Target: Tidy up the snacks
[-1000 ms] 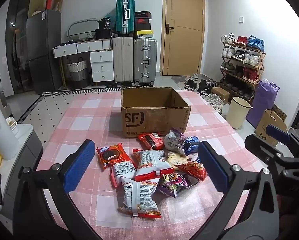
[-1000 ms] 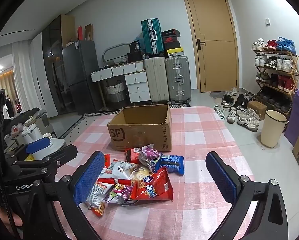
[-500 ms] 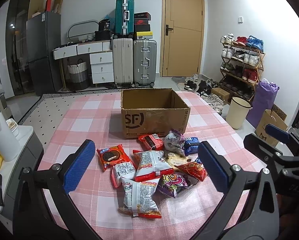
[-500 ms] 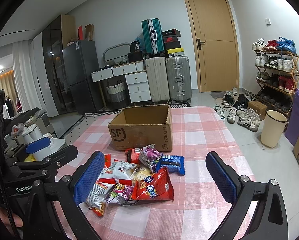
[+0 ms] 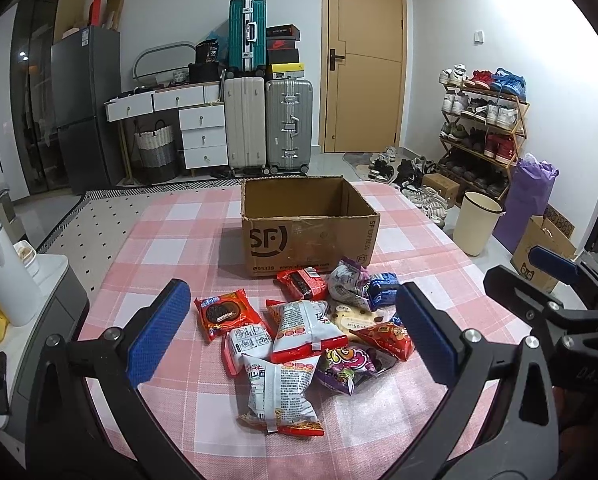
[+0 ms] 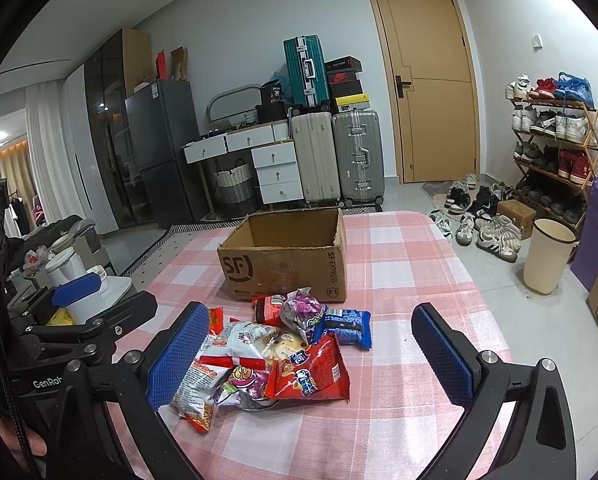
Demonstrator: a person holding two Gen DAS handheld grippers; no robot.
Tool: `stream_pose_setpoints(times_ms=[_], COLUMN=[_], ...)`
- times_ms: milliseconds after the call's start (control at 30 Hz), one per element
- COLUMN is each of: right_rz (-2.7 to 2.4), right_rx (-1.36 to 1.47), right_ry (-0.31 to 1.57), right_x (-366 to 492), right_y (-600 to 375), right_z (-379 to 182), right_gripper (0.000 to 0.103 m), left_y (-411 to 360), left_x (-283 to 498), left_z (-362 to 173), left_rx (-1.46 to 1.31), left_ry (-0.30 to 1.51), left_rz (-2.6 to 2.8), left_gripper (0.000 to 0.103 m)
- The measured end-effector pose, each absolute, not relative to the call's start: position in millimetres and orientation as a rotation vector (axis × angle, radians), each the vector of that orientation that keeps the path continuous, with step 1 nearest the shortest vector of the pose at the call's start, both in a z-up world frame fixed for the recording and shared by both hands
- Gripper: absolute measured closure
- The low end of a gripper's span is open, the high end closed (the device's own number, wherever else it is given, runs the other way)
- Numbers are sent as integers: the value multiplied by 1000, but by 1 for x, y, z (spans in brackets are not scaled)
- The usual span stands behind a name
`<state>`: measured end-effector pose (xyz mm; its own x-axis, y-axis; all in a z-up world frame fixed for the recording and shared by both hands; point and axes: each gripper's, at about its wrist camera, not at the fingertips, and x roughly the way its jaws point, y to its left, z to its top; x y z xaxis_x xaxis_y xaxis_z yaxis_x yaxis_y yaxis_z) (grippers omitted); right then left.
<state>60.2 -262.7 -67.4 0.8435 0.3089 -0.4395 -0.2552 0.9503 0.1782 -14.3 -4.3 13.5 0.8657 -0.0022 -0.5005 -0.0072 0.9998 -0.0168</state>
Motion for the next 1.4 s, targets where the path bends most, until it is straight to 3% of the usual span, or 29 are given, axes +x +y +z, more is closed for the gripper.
stream_pose_setpoints(times_ms=[1400], right_rz=[322], right_rx=[127], right_ry=[492], right_x=[68], right_y=[-261], right_z=[-91], right_gripper=[0], left_y=[-1], left_x=[-13], left_z=[-1], left_rx=[-35], left_ry=[548], left_rz=[3], left_gripper=[1])
